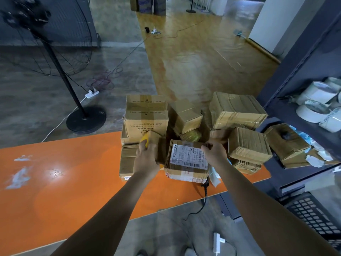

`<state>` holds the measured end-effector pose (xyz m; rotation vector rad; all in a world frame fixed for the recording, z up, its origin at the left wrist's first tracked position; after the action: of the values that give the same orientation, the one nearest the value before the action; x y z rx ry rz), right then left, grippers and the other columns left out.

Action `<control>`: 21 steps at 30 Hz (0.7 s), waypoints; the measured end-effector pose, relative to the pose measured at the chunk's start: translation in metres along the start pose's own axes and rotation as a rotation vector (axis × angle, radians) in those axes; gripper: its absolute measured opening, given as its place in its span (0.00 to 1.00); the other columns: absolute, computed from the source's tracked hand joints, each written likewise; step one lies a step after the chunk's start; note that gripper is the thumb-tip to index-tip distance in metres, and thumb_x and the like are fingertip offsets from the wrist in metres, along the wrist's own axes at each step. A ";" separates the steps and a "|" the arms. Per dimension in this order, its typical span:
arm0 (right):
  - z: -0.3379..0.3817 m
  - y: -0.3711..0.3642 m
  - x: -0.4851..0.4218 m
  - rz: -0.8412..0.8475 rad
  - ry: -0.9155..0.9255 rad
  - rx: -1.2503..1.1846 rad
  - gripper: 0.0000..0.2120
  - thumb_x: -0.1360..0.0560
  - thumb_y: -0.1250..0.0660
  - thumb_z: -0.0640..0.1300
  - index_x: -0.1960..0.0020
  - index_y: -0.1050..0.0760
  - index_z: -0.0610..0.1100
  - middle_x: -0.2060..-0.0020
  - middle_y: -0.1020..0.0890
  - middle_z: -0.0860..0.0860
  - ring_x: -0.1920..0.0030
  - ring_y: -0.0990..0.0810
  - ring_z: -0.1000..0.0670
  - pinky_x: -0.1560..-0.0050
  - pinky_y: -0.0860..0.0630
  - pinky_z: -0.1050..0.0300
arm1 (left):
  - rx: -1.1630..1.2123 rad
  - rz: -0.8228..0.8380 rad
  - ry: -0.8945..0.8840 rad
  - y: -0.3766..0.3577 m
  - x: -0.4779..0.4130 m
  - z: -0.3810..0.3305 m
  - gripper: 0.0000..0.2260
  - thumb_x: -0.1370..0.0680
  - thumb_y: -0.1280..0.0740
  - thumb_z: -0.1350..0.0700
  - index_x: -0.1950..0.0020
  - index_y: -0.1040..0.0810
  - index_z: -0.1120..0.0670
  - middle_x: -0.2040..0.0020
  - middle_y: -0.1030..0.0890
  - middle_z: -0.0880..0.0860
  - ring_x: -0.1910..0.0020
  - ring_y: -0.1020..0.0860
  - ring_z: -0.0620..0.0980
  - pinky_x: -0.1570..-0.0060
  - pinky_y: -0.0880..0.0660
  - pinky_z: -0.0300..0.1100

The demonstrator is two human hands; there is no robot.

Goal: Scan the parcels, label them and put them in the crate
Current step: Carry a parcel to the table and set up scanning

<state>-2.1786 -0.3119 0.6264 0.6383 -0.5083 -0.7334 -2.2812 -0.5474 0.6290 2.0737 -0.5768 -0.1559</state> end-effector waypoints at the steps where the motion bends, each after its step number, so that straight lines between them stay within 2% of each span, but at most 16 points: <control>1: -0.003 0.003 0.001 0.001 -0.003 -0.014 0.08 0.21 0.35 0.45 0.45 0.23 0.42 0.63 0.22 0.47 0.64 0.23 0.49 0.69 0.33 0.60 | 0.009 -0.005 0.000 -0.001 0.000 -0.002 0.25 0.26 0.32 0.60 0.30 0.33 0.53 0.27 0.42 0.57 0.30 0.38 0.62 0.39 0.29 0.53; 5: -0.014 0.012 0.004 -0.040 -0.024 -0.035 0.06 0.20 0.35 0.44 0.45 0.25 0.43 0.60 0.22 0.48 0.65 0.26 0.53 0.68 0.32 0.60 | 0.047 -0.025 0.060 -0.004 -0.001 -0.005 0.23 0.24 0.33 0.61 0.30 0.32 0.54 0.29 0.37 0.58 0.32 0.39 0.62 0.38 0.32 0.54; 9: -0.017 0.014 0.004 -0.043 -0.023 -0.040 0.12 0.20 0.35 0.45 0.40 0.25 0.42 0.58 0.22 0.49 0.62 0.25 0.51 0.68 0.34 0.60 | 0.310 -0.039 0.153 -0.002 -0.004 -0.001 0.22 0.24 0.30 0.60 0.31 0.30 0.58 0.30 0.34 0.57 0.31 0.35 0.59 0.35 0.31 0.52; 10: -0.018 0.015 0.004 -0.045 -0.023 -0.044 0.12 0.20 0.35 0.45 0.39 0.24 0.42 0.58 0.23 0.49 0.63 0.26 0.52 0.69 0.34 0.61 | 0.345 -0.039 0.168 -0.003 -0.004 0.000 0.22 0.24 0.30 0.60 0.31 0.30 0.58 0.31 0.33 0.57 0.32 0.33 0.59 0.37 0.29 0.51; 12: -0.021 0.019 0.003 -0.060 -0.016 -0.042 0.12 0.21 0.35 0.45 0.39 0.24 0.43 0.58 0.23 0.50 0.63 0.27 0.56 0.69 0.35 0.62 | 0.379 -0.013 0.189 -0.008 -0.002 0.001 0.22 0.24 0.30 0.60 0.31 0.30 0.57 0.32 0.32 0.57 0.39 0.26 0.58 0.53 0.23 0.44; 14: -0.022 0.023 0.002 -0.069 -0.017 -0.051 0.12 0.21 0.35 0.45 0.39 0.24 0.43 0.57 0.24 0.51 0.63 0.28 0.57 0.69 0.34 0.62 | 0.376 0.024 0.203 -0.016 -0.001 0.003 0.23 0.24 0.30 0.60 0.30 0.31 0.55 0.32 0.32 0.56 0.47 0.23 0.56 0.68 0.28 0.36; 15: -0.023 0.024 0.001 -0.068 -0.023 -0.062 0.12 0.21 0.35 0.45 0.39 0.24 0.43 0.57 0.23 0.51 0.63 0.27 0.58 0.70 0.34 0.62 | 0.366 0.047 0.205 -0.018 -0.001 0.003 0.24 0.24 0.30 0.60 0.30 0.31 0.54 0.31 0.32 0.56 0.48 0.23 0.55 0.69 0.29 0.36; 16: -0.023 0.026 0.001 -0.069 -0.028 -0.072 0.12 0.21 0.35 0.45 0.38 0.25 0.43 0.56 0.23 0.50 0.63 0.27 0.58 0.70 0.34 0.62 | 0.353 0.061 0.204 -0.020 -0.001 0.004 0.25 0.25 0.29 0.59 0.29 0.32 0.54 0.31 0.33 0.56 0.47 0.23 0.56 0.67 0.27 0.37; 18: -0.023 0.029 0.002 -0.076 -0.036 -0.086 0.13 0.21 0.35 0.45 0.38 0.25 0.43 0.55 0.23 0.50 0.63 0.27 0.57 0.70 0.34 0.62 | 0.314 0.075 0.195 -0.023 -0.003 0.003 0.27 0.26 0.28 0.57 0.29 0.32 0.53 0.31 0.34 0.56 0.43 0.25 0.58 0.53 0.22 0.47; 19: -0.022 0.031 0.003 -0.088 -0.040 -0.091 0.13 0.21 0.35 0.46 0.37 0.26 0.44 0.56 0.24 0.52 0.63 0.26 0.57 0.71 0.34 0.62 | 0.300 0.083 0.188 -0.023 -0.004 0.003 0.27 0.27 0.27 0.55 0.29 0.31 0.52 0.31 0.34 0.56 0.40 0.26 0.59 0.46 0.23 0.51; 21: -0.022 0.036 0.006 -0.121 -0.044 -0.107 0.13 0.21 0.35 0.46 0.37 0.26 0.45 0.56 0.24 0.52 0.62 0.25 0.56 0.70 0.32 0.61 | 0.244 0.119 0.168 -0.025 -0.005 0.003 0.28 0.27 0.27 0.52 0.29 0.32 0.52 0.31 0.36 0.57 0.35 0.31 0.61 0.39 0.26 0.55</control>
<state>-2.1452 -0.2878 0.6371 0.5569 -0.4704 -0.8843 -2.2784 -0.5360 0.6057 2.2529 -0.6388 0.1637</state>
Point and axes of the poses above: each hand's wrist, its own x-axis away from the middle knuckle, its own y-axis out of the back of the hand, z = x × y, the point moved 4 cm from there along -x, towards the middle knuckle
